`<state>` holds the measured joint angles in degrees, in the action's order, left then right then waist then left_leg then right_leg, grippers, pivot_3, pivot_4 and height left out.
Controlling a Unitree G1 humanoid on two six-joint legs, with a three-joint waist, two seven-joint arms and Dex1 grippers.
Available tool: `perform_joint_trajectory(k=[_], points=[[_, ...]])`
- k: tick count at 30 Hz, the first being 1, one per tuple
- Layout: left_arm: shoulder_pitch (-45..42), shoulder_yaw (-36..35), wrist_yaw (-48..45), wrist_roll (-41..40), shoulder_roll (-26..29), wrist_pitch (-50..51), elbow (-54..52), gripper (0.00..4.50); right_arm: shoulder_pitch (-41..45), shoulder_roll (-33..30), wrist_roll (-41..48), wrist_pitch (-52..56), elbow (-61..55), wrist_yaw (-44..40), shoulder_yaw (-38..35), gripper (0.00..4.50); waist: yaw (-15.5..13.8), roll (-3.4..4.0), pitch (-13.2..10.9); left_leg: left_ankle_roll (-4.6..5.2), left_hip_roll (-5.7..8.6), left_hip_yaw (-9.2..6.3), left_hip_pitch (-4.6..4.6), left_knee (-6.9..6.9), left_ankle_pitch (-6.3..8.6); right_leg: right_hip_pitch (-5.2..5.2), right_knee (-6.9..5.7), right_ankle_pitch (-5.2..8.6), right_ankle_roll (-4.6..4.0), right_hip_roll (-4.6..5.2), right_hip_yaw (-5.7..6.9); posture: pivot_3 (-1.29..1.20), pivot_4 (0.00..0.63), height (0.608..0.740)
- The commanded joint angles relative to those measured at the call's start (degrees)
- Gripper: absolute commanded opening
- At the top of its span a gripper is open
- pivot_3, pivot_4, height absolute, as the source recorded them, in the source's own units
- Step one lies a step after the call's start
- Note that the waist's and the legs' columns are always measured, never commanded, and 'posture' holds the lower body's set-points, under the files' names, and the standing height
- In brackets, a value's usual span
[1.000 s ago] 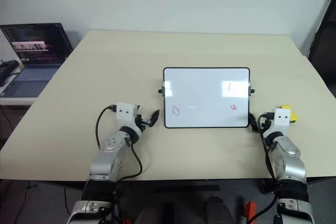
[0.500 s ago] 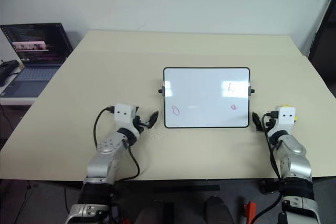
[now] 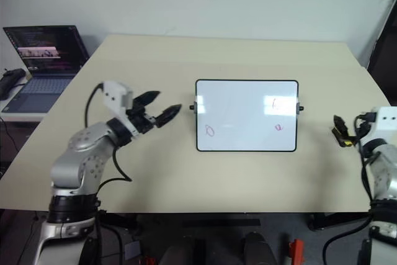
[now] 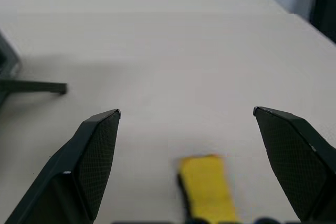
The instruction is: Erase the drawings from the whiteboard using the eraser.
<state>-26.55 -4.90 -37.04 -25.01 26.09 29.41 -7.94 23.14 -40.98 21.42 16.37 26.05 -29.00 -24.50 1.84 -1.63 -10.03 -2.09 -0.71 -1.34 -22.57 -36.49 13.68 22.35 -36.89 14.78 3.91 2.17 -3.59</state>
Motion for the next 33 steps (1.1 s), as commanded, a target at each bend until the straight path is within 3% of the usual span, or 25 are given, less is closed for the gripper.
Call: perform_joint_trajectory(k=[1,6,19,22,30,33], points=[[-1.30,2.75,-0.13,-1.27,-2.39,1.20,-2.55,4.50,2.13,-2.23,-1.73,-1.77,6.00,-2.84,0.98,4.45,0.03,0.00,0.00,0.00,0.00,0.00,0.01,0.00,0.00,0.00,-0.01,0.00,0.00,0.00,0.00,0.00,0.150,0.740],[-0.43,6.11,-0.32,-1.78,-5.25,2.59,-4.54,4.50,6.35,-4.36,-4.02,-1.97,15.70,-5.91,3.35,4.45,0.68,-0.01,-0.03,0.00,0.00,0.05,0.02,0.00,0.00,0.01,-0.02,0.00,0.00,-0.01,-0.09,0.00,0.150,0.740],[0.35,5.66,-0.91,-3.23,-3.52,5.20,-7.46,4.50,12.82,-4.09,-8.71,-5.20,28.14,-9.12,7.84,4.45,0.97,0.00,-0.04,0.00,0.02,0.04,-0.02,-0.09,0.00,0.00,-0.01,0.00,0.00,0.00,-0.08,0.00,0.150,0.740],[0.71,5.57,-0.64,-3.18,-3.54,5.28,-7.64,4.50,12.93,-3.80,-8.62,-5.89,28.49,-8.66,7.34,3.88,0.97,0.00,-0.04,0.00,0.02,0.03,-0.02,-0.13,0.00,0.00,-0.02,0.00,0.00,0.00,-0.08,0.00,0.150,0.740],[0.91,5.82,-0.36,-3.10,-3.70,5.26,-7.61,4.50,12.74,-3.17,-8.00,-7.02,29.36,-7.55,6.28,1.07,1.00,-0.01,-0.05,0.00,0.02,0.04,-0.02,-0.18,0.00,0.00,-0.05,0.00,0.00,0.00,-0.09,0.00,0.150,0.740],[0.85,5.98,-0.44,-2.88,-3.64,5.08,-7.29,4.50,12.15,-2.67,-7.47,-6.76,28.83,-7.29,5.90,0.84,1.00,-0.01,-0.05,0.00,0.02,0.03,-0.02,-0.19,0.00,-0.02,-0.05,-0.01,0.00,0.00,-0.09,0.00,0.150,0.740]])
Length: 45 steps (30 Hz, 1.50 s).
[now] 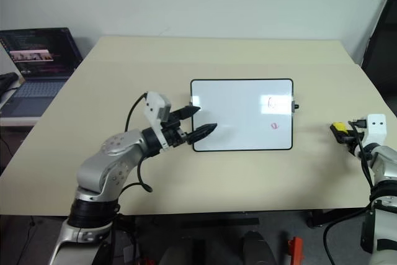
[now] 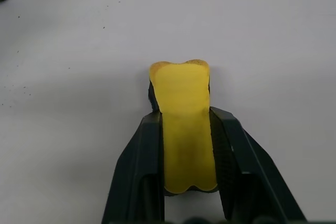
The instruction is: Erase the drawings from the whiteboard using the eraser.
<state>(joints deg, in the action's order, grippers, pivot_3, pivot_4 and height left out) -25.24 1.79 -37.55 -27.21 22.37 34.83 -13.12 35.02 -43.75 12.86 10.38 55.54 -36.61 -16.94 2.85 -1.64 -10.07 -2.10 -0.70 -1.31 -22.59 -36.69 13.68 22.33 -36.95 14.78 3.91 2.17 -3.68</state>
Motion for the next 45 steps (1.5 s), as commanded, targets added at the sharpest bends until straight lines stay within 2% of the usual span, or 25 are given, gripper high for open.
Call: perform_joint_trajectory(k=[1,6,9,12,15,18,21,27,32,37,40,45], points=[[-0.43,-0.66,-0.05,-0.55,0.20,-0.45,-2.01,4.50,-0.18,0.26,1.62,-0.40,-1.77,-0.06,-1.91,0.84,0.00,0.00,0.00,0.00,0.00,0.00,0.00,0.00,0.00,0.00,0.00,0.00,0.00,0.00,0.00,0.00,0.150,0.740],[-0.11,-1.45,-0.73,-0.18,1.83,-0.66,-1.73,4.50,-4.37,1.34,9.24,7.72,-19.87,-1.69,-6.07,0.84,0.09,0.05,-0.03,0.00,-0.01,-0.01,-0.01,-0.01,0.00,0.00,-0.01,0.00,0.00,-0.01,-0.01,0.00,0.150,0.740],[0.86,-2.60,-2.00,-0.21,4.62,-0.64,-1.81,4.50,-7.26,1.73,14.16,14.99,-36.80,0.66,-8.20,0.84,0.15,0.20,-0.12,0.00,-0.01,-0.02,-0.02,-0.01,0.00,0.02,-0.04,0.00,0.01,0.00,-0.01,0.00,0.150,0.740],[2.96,-5.05,-4.34,-0.21,9.12,-1.36,-1.03,4.50,-6.41,1.97,20.03,23.11,-53.83,3.69,-8.30,0.84,0.41,0.25,-0.15,0.00,-0.04,-0.06,-0.02,0.00,0.00,0.05,-0.07,0.01,0.01,-0.03,0.01,0.00,0.150,0.740],[5.51,-6.85,-7.59,-0.13,13.50,-2.44,0.20,4.50,-3.68,2.13,23.98,29.68,-67.93,3.41,-1.66,0.84,0.47,0.29,-0.19,0.00,-0.09,-0.09,-0.03,0.01,0.00,0.07,-0.08,0.02,0.00,-0.08,0.03,0.00,0.150,0.740],[7.70,-6.38,-9.70,1.95,16.82,-4.35,1.81,4.50,-1.52,2.56,16.86,28.52,-74.55,1.30,12.80,0.84,0.36,0.26,-0.20,0.01,-0.12,-0.12,-0.02,0.01,0.01,0.07,-0.08,0.07,-0.01,-0.09,0.08,0.00,0.150,0.740],[8.61,-6.03,-9.60,3.68,17.49,-5.93,2.69,4.50,0.27,5.01,7.43,22.42,-73.81,0.56,25.13,0.84,-0.13,0.11,-0.23,0.01,-0.12,-0.14,-0.05,0.00,0.01,0.08,-0.04,0.11,0.01,-0.06,0.15,0.00,0.150,0.740],[12.41,-6.94,-9.28,3.47,17.56,-5.47,-0.47,4.50,2.56,11.09,-8.21,8.26,-62.16,2.44,36.69,0.84,-1.29,0.08,-0.24,-0.01,-0.07,-0.13,-1.04,-0.28,0.00,1.08,-0.22,-0.01,-0.05,0.04,0.16,0.00,0.150,0.740],[15.10,-7.98,-9.59,2.34,17.67,-5.43,-2.82,4.50,5.60,15.49,-15.02,-1.36,-49.31,4.14,38.20,0.84,-1.05,0.09,-0.24,-0.01,-0.09,-0.13,-1.07,-0.23,0.00,1.18,-0.28,-0.05,-0.10,0.03,0.18,0.00,0.150,0.740],[14.89,-8.10,-9.35,1.30,17.69,-4.82,-3.61,4.50,7.41,18.55,-19.54,-5.97,-41.09,3.81,39.22,0.84,-0.98,0.08,-0.23,-0.01,-0.10,-0.13,-0.84,-0.26,-0.01,1.00,-0.39,-0.11,-0.17,0.00,0.18,0.00,0.150,0.740],[14.91,-7.86,-9.17,1.16,17.52,-4.56,-3.87,4.50,5.61,19.81,-21.41,-6.85,-38.91,1.01,41.45,0.83,-0.84,0.03,-0.20,-0.01,-0.11,-0.05,-0.55,-0.25,0.00,0.84,-0.58,-0.09,-0.19,-0.02,0.10,0.00,0.150,0.740],[14.45,-8.07,-9.34,0.60,17.57,-4.11,-4.29,4.50,0.60,19.51,-22.43,-6.43,-41.57,-5.12,44.69,0.80,-0.77,-0.04,-0.15,0.00,-0.13,-0.03,-0.26,-0.27,-0.01,0.78,-1.03,0.03,-0.36,-0.09,0.04,0.00,0.150,0.740]])
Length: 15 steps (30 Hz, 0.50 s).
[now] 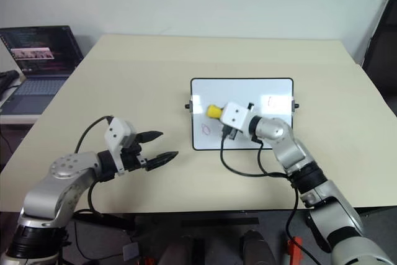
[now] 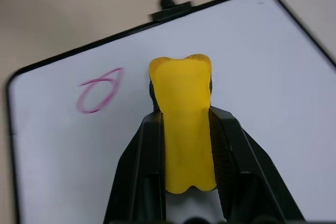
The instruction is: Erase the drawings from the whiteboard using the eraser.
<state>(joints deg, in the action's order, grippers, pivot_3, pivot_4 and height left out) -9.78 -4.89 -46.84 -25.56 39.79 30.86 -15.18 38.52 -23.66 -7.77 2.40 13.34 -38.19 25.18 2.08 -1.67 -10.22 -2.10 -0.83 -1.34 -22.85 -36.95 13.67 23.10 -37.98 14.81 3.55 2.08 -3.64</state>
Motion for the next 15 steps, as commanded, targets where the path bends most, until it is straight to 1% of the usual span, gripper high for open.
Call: perform_joint_trajectory(k=[1,4,7,10,14,15], points=[[-1.40,-1.57,-0.28,-1.14,0.52,-0.23,-2.40,4.50,-3.69,-0.68,-2.00,2.03,0.00,-4.36,2.96,0.78,0.00,0.00,0.00,0.00,-0.01,0.00,0.03,-0.01,-0.01,0.00,-0.03,0.01,-0.01,-0.01,-0.01,0.00,0.150,0.740],[-3.02,-2.58,-0.58,-2.33,1.13,0.13,-3.04,4.50,-4.66,-0.51,-2.60,2.56,-0.74,-4.95,2.96,0.71,-0.01,0.00,0.00,0.05,-0.02,-0.02,0.03,-0.06,-0.08,0.00,-0.07,0.00,-0.01,-0.05,-0.01,0.00,0.150,0.740],[-4.90,-3.45,-1.08,-3.63,2.21,0.97,-3.53,4.50,-3.44,0.67,-3.45,2.01,0.39,-2.45,1.67,0.69,0.01,-0.02,0.01,0.13,-0.02,-0.02,0.04,-0.07,-0.19,0.00,-0.08,-0.08,-0.01,-0.06,-0.01,0.00,0.150,0.740],[-5.50,-3.21,-2.57,-2.32,4.76,0.33,-3.08,4.50,0.25,2.32,-4.81,1.07,3.11,1.46,-0.24,0.69,0.68,0.00,0.00,0.16,-0.06,-0.02,0.09,-0.06,-0.24,0.00,-0.09,-0.10,0.04,-0.15,-0.04,0.00,0.150,0.740],[-8.15,-4.07,-2.82,-2.98,6.21,0.85,-3.51,4.50,4.66,4.11,-6.35,1.74,5.62,6.22,-2.01,0.69,0.99,-0.02,-0.01,0.17,-0.09,-0.07,0.06,-0.05,-0.38,0.04,-0.10,-0.19,0.08,-0.21,-0.05,0.00,0.150,0.740],[-8.47,-4.09,-2.90,-3.08,6.45,1.04,-3.73,4.50,5.58,4.99,-6.00,2.55,6.26,7.23,-2.91,0.69,0.95,-0.03,-0.01,0.11,-0.09,-0.07,0.05,-0.04,-0.43,0.05,-0.10,-0.33,-0.13,-0.20,-0.04,0.00,0.150,0.740]])
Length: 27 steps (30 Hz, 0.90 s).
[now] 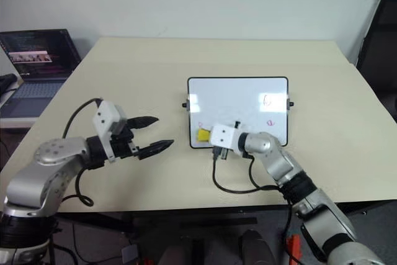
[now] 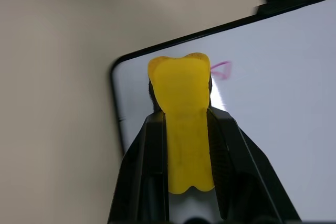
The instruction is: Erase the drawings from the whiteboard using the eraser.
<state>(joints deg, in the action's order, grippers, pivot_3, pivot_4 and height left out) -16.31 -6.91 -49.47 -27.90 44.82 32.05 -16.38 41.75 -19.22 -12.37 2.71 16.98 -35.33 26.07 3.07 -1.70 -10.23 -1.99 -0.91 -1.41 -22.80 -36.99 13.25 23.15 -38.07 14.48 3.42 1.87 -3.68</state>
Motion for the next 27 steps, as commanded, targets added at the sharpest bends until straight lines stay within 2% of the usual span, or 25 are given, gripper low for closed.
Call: perform_joint_trajectory(k=[1,5,12,16,20,22,27], points=[[-2.07,-1.93,-0.37,-0.62,1.70,-0.12,-2.65,4.50,2.98,1.01,-1.40,2.52,3.18,4.99,-4.18,0.69,-0.07,-0.01,0.01,-0.01,0.00,-0.01,0.00,0.01,-0.01,0.00,0.01,0.00,0.01,0.00,0.00,0.00,0.150,0.740],[-1.91,-2.05,-0.46,-0.71,2.39,0.02,-3.29,4.50,2.77,1.11,-2.71,1.74,4.82,4.38,-3.10,0.69,-0.01,-0.01,0.00,-0.02,0.00,0.03,-0.06,0.05,0.00,0.01,0.09,0.00,0.01,0.01,-0.01,0.00,0.150,0.740],[-1.75,-1.88,-0.40,-0.61,2.53,-0.11,-3.41,4.50,-4.86,-0.42,-2.00,4.39,-0.15,-6.00,1.43,0.69,0.06,-0.03,0.02,-0.02,-0.03,0.03,-0.04,0.07,0.00,0.00,0.08,0.01,0.00,0.00,0.01,0.00,0.150,0.740],[-1.90,-1.48,-0.22,-0.60,2.19,-0.20,-3.35,4.50,-6.31,-1.52,-2.72,4.75,-0.61,-7.85,1.48,0.69,0.13,-0.03,0.02,-0.01,-0.03,0.04,0.00,0.04,-0.01,-0.01,0.06,0.02,0.04,-0.01,0.00,0.00,0.150,0.740],[-1.99,-1.30,-0.32,-0.59,2.07,-0.35,-3.20,4.50,-4.92,-1.49,-0.56,4.40,-1.74,-7.41,-1.92,0.68,-0.06,-0.03,0.02,0.02,-0.03,0.01,0.01,0.02,-0.05,-0.02,0.05,0.03,0.09,-0.02,0.01,0.00,0.150,0.740],[-2.34,-1.20,-0.33,-0.58,2.06,-0.34,-3.08,4.50,-4.78,-1.73,3.95,5.72,-6.01,-9.87,-5.04,0.68,-0.25,-0.03,0.00,0.02,-0.03,0.01,-0.01,0.02,-0.06,-0.02,0.06,0.02,0.10,-0.02,0.01,0.00,0.150,0.740],[-2.69,-1.19,-0.63,-0.65,2.22,-0.42,-3.05,4.50,-4.85,-5.93,18.98,21.15,-24.92,-16.04,-16.42,0.68,-0.74,-0.01,-0.10,0.00,-0.03,0.02,-0.21,0.07,-0.04,0.11,0.14,-0.03,0.02,0.00,0.02,0.00,0.150,0.740]])
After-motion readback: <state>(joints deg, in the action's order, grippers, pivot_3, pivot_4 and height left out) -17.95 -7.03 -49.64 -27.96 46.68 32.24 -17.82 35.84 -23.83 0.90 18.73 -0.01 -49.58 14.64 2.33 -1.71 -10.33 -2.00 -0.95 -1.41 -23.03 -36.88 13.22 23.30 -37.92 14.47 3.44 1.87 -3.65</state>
